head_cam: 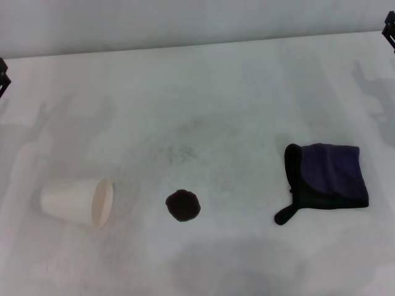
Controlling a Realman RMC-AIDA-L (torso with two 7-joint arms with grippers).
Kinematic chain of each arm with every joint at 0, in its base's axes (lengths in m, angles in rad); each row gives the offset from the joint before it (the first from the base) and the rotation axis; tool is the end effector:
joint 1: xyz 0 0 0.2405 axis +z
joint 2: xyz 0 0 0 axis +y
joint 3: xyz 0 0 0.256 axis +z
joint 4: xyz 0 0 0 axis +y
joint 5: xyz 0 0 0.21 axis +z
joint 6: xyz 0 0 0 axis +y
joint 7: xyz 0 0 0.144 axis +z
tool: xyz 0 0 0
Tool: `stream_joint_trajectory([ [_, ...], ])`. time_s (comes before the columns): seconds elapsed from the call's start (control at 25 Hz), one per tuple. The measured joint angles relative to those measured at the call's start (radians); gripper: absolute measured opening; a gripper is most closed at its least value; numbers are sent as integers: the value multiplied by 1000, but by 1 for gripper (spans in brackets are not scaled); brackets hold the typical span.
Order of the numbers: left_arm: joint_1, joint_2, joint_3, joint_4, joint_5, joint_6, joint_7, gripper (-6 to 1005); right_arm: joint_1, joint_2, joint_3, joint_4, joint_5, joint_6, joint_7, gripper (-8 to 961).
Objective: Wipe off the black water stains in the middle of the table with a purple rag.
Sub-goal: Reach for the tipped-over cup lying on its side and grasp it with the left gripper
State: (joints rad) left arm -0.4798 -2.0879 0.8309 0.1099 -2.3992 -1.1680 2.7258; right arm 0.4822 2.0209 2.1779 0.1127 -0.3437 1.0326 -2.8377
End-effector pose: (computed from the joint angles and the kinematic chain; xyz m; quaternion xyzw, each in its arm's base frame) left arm -0.3308 0.3453 0.0048 -0.7137 -0.2411 -0.3227 0.5730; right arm 0.3708 0.3577 0.0571 -0.6342 0.2733 0.2681 0.6717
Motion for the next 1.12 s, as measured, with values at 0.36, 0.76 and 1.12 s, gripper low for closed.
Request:
stream_joint_trajectory([
  [0.36, -5, 1, -1, -5, -5, -11, 0, 831, 1, 3, -8, -2, -6, 0, 3, 876],
  [0.76, 11, 1, 2, -9, -64, -58, 0, 830, 1, 4, -9, -2, -6, 0, 3, 876],
  [1.12, 65, 29, 66, 142, 102, -60, -228, 829, 0, 3, -9, -7, -6, -23, 3, 876],
])
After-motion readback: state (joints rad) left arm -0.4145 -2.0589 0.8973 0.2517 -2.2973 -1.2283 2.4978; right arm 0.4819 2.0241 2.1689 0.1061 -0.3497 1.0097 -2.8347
